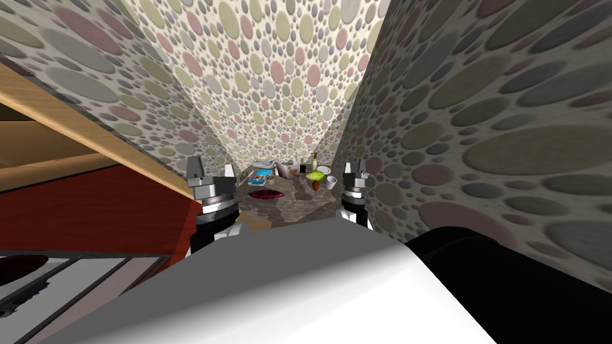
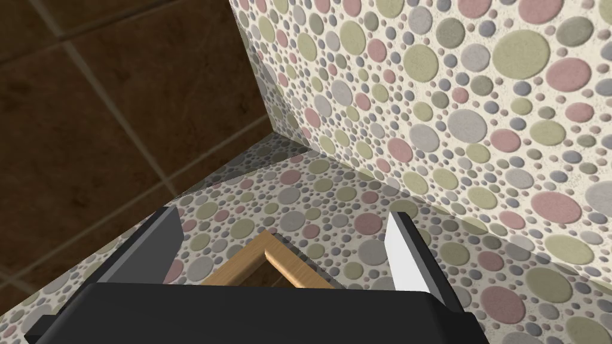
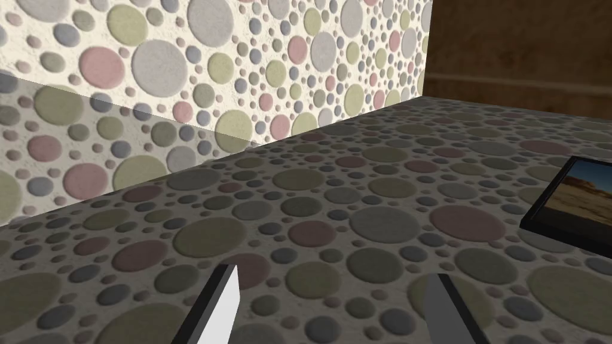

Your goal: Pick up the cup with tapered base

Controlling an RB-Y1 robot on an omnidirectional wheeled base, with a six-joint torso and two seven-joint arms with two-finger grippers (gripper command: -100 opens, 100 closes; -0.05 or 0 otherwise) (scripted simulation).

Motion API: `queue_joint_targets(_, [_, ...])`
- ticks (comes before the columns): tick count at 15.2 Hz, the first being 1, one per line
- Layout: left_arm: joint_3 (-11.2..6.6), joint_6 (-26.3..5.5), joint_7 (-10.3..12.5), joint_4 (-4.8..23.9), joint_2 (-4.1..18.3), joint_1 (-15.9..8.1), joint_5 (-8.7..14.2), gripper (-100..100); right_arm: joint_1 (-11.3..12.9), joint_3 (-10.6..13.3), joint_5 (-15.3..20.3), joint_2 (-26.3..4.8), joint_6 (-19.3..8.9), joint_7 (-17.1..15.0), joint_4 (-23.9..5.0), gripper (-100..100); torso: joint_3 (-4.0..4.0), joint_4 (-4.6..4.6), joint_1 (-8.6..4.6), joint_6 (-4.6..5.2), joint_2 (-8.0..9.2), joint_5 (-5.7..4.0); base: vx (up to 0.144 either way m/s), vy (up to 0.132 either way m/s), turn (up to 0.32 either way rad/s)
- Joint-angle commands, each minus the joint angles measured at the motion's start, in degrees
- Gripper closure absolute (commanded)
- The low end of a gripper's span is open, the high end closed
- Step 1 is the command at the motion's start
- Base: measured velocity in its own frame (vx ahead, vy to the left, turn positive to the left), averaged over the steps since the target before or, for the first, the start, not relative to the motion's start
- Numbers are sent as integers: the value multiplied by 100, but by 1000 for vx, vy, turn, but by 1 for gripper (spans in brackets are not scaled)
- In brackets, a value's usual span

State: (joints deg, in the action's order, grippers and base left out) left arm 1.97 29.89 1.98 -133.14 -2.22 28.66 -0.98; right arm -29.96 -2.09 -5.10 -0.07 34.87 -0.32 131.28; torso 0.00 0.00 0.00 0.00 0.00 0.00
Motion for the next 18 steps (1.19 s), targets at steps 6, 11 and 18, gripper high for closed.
queue_joint_targets(6, [0, 0, 0, 0, 0, 0, 0, 0, 27, -7, 94, -806, 33, 28, -316, -100, 2, 1, 7, 0, 3, 1, -7, 19, 32])
queue_joint_targets(11, [0, 0, 0, 0, 0, 0, 0, 0, 50, -12, 175, -1361, 59, 53, -572, -100, 2, 1, 10, -1, 4, 2, -10, 28, 48])
queue_joint_targets(18, [0, 0, 0, 0, 0, 0, 0, 0, 90, -22, 340, -2234, 109, 101, -1059, -100, 2, 1, 10, -1, 5, 2, -11, 31, 50])
